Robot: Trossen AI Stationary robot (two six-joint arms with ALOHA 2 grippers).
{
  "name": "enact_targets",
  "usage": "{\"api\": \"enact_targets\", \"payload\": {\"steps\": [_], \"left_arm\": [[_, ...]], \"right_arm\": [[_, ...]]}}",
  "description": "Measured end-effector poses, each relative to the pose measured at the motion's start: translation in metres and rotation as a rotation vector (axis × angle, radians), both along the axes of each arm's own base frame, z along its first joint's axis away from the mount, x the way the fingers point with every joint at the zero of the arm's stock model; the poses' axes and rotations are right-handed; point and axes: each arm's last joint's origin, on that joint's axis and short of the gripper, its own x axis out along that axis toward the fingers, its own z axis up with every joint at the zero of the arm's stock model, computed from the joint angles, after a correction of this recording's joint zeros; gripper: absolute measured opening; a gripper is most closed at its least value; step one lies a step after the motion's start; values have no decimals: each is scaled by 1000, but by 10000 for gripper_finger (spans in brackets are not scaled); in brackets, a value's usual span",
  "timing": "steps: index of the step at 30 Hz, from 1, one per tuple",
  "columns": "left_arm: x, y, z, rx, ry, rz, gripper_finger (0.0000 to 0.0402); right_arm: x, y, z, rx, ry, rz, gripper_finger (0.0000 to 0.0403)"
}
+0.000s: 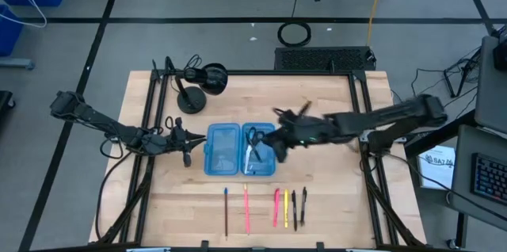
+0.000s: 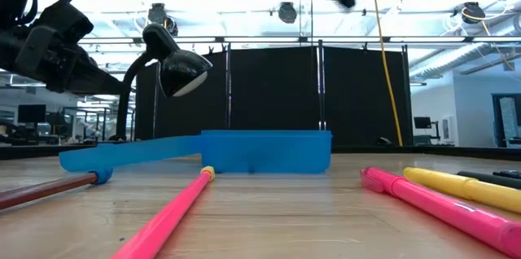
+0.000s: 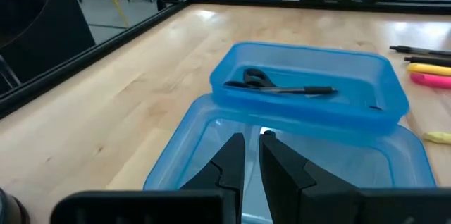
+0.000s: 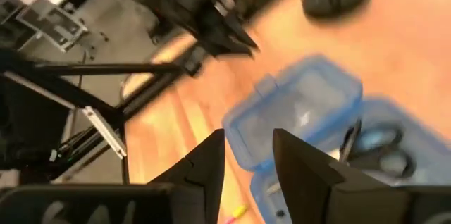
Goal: Pick & place school supplies into a supply box
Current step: Put the brown pencil into the blue box
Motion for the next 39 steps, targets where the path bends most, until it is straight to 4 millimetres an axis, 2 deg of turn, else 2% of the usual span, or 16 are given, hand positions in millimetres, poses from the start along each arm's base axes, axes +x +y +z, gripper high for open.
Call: {"api": "enact_targets", "payload": {"steps": [2, 5, 9, 13, 16, 19, 22, 25, 28, 31, 32, 36, 39], "left_arm": [[0, 0, 0, -5, 1, -1, 49], [0, -1, -2, -25, 15, -20, 49], [0, -1, -2, -29, 11, -17, 49], [0, -1, -2, -40, 8, -13, 49], [0, -1, -2, -40, 7, -13, 49], [0, 0, -2, -28, 10, -10, 49], [0, 0, -1, -22, 8, 5, 49], [-1, 1, -1, -14, 1, 39, 49], [-1, 3, -1, 2, -10, 100, 49], [-2, 5, 0, -8, -35, 181, 49], [-2, 5, 0, -16, -43, 201, 49], [-2, 6, 0, -59, -66, 233, 49], [-2, 6, 0, -84, -69, 231, 49]], "right_arm": [[-19, 15, 12, -85, -40, -7, 104], [-45, 35, 11, -206, -61, -29, 94], [-73, 48, -23, -296, -19, -96, 81], [-93, 49, -63, -294, 44, -79, 44], [-104, 44, -90, -340, 81, -55, 8], [-110, 36, -120, -355, 80, -45, 6], [-113, 27, -144, -372, 60, 85, 2], [-119, 21, -161, -376, -70, 246, 1], [-130, 11, -170, -393, -250, 329, 1], [-142, 0, -175, -495, -359, 331, 0], [-145, -4, -177, -533, -370, 319, 0], [-147, -20, -163, -561, -428, 216, 0], [-152, -29, -165, -562, -354, 251, 0]]}}
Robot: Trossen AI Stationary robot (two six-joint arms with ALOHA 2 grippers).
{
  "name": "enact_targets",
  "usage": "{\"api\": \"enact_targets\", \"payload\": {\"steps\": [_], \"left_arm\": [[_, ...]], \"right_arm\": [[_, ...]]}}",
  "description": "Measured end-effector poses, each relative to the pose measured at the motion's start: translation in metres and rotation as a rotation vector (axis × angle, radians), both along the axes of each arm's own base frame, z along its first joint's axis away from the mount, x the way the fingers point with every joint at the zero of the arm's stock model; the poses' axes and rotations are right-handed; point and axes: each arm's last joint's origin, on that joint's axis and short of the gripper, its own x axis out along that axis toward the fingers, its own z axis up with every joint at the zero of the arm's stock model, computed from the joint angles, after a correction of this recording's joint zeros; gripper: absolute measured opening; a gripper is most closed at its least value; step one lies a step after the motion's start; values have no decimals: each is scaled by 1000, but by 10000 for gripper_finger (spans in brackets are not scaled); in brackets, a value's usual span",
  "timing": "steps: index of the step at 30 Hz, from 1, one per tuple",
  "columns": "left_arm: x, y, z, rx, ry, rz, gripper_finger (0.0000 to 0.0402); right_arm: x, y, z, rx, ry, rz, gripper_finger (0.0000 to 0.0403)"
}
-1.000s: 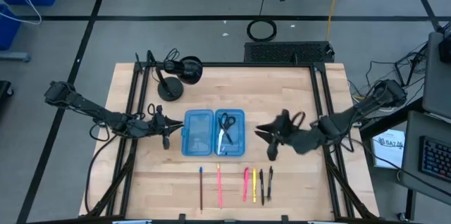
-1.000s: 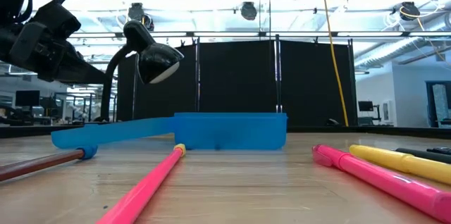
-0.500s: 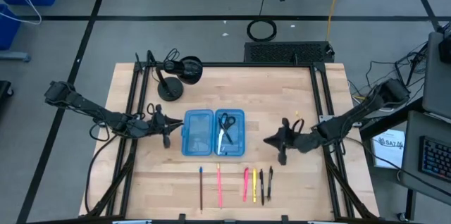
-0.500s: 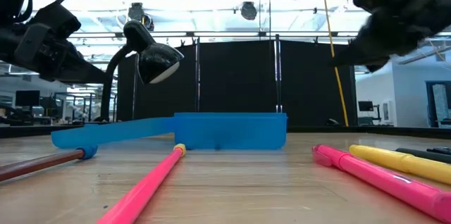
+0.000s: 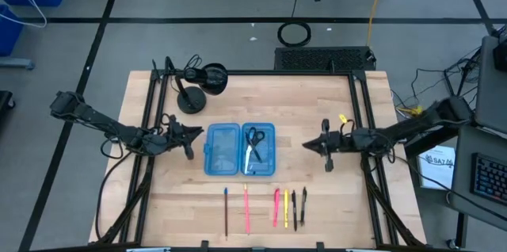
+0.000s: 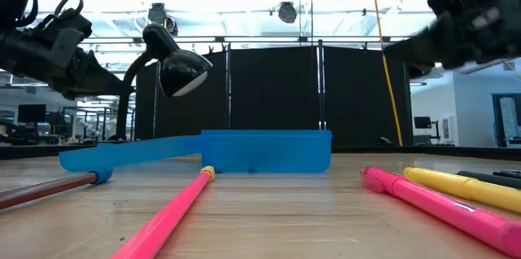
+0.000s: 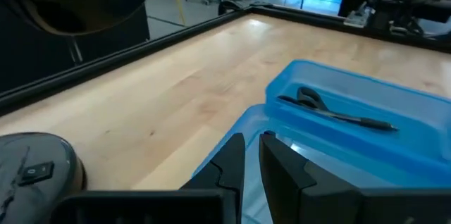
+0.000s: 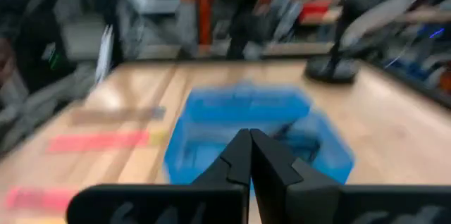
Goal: Pick & place school supplies into a supply box
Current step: Put the brown pencil into the blue box
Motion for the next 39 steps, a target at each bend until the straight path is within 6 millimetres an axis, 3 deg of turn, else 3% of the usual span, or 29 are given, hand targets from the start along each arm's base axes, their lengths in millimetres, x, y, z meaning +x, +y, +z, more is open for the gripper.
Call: {"api": "enact_targets", "payload": {"steps": [3, 7, 17, 22, 24, 27, 33, 39], "left_arm": [[0, -1, 0, -4, 7, -22, 49], [0, 0, -1, 3, 10, -17, 49], [1, -1, 0, -18, 5, -50, 49], [6, -5, 14, -184, -77, -54, 46], [11, -9, 27, -270, -28, -19, 32], [20, -20, 49, -337, 101, 23, 6], [56, -55, 103, -474, 360, 224, 3], [88, -105, 106, -665, 678, 542, 2]], "right_arm": [[-4, -7, 13, -4, 43, -2, 0], [-19, -13, 13, -56, 76, -25, 0], [-37, -13, 21, -185, -141, 68, 0], [-36, -15, 19, -252, -125, 41, 0], [-36, -15, 19, -262, -126, 42, 0], [-36, -15, 19, -263, -123, 43, 0], [-36, -15, 18, -281, -116, 44, 0], [-36, -15, 17, -294, -103, 42, 0]]}}
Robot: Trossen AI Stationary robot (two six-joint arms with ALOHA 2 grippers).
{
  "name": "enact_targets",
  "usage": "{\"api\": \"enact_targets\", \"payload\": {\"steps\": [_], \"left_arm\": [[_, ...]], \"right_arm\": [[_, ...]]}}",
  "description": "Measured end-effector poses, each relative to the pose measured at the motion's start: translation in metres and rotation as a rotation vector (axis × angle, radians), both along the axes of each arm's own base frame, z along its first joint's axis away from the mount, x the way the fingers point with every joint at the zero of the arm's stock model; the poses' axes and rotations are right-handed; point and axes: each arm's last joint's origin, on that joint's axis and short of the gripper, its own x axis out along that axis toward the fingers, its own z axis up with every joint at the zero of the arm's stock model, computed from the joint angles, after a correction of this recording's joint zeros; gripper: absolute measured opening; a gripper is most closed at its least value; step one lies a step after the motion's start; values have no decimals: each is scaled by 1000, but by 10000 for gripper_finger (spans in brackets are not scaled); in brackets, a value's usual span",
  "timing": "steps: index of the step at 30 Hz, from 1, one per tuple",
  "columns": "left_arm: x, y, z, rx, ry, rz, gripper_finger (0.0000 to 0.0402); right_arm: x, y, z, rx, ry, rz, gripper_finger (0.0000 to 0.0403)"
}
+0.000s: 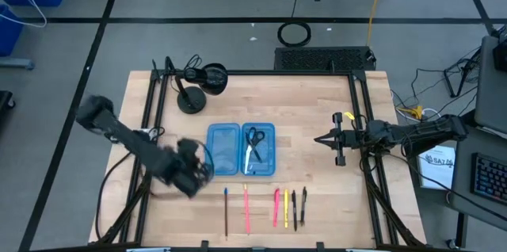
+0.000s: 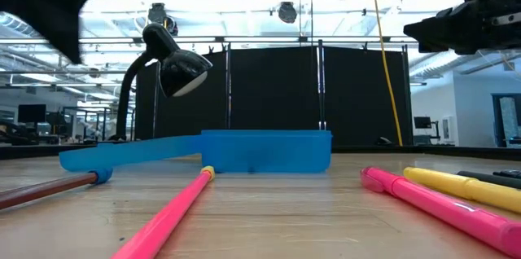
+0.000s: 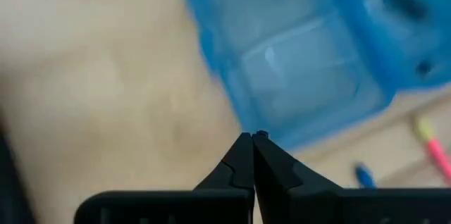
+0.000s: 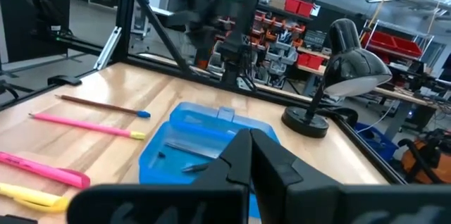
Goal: Pick & place school supplies into a supply box
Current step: Put the brown pencil into the blue box
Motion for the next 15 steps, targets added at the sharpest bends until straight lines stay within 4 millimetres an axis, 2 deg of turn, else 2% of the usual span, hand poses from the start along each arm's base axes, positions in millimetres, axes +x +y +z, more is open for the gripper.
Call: {"api": "enact_targets", "payload": {"steps": [4, 7, 12, 15], "left_arm": [[17, -36, -12, -14, 17, 77, 8], [28, -54, -21, 11, -6, 106, 14], [47, -71, -37, -119, -84, 195, 4], [56, -67, -43, -167, -82, 257, 8]], "right_arm": [[0, 0, 0, -19, 0, 0, 0], [0, 0, 0, -22, -4, 0, 0], [0, 0, 4, -1, -46, 3, 0], [-1, 0, 9, 26, -89, 5, 0]]}}
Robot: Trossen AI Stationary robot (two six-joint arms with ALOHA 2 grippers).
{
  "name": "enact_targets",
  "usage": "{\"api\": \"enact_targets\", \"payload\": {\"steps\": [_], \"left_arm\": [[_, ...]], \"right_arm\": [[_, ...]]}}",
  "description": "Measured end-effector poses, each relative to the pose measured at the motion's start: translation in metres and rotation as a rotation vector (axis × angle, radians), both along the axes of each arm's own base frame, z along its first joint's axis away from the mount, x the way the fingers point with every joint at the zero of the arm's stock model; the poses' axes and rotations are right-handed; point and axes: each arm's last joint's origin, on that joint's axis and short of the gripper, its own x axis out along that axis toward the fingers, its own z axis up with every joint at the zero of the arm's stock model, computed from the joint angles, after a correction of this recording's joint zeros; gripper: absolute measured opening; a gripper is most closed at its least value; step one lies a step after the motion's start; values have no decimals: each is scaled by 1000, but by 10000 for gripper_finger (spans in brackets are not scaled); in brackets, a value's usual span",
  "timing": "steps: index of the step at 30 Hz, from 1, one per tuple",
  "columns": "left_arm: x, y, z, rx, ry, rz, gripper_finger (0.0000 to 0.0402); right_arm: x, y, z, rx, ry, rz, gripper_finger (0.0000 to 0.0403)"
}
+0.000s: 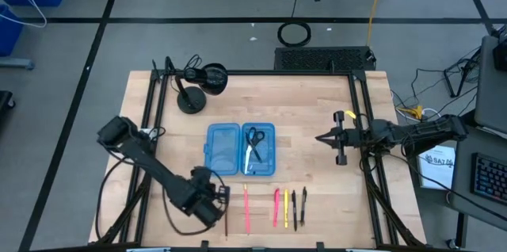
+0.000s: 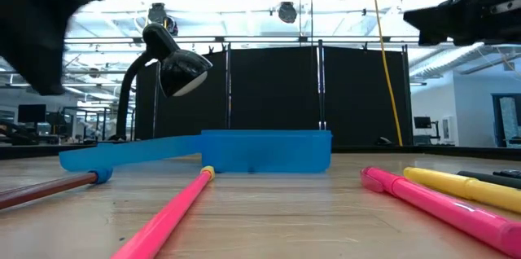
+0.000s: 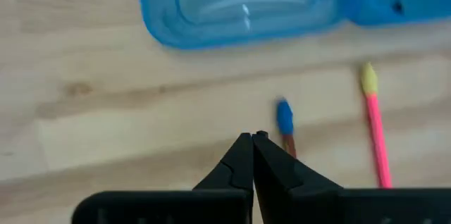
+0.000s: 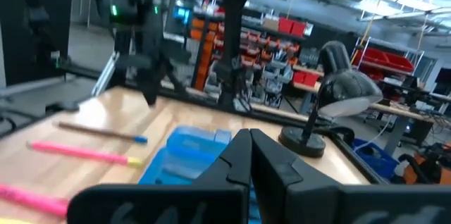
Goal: Pick & place school supplies into a supply box
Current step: Put the brown pencil into the blue box
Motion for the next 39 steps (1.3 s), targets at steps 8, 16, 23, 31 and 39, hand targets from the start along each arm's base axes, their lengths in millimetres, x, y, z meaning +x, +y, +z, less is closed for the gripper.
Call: {"api": "enact_targets", "payload": {"steps": [8, 16, 23, 31, 39], "left_arm": [[22, 10, -6, -25, -68, 3, 90], [32, 19, -6, -57, -68, -33, 208], [35, 23, -6, -66, -50, -68, 240], [47, 29, -29, -135, 49, -102, 241], [57, 27, -50, -185, 70, -110, 241]], "right_arm": [[0, 0, 0, 16, -1, 3, 0], [0, 0, -1, 20, 12, 3, 0], [0, 0, -3, 34, 33, 5, 0], [0, 0, -4, 33, 44, 4, 0], [0, 0, -4, 33, 43, 4, 0]]}}
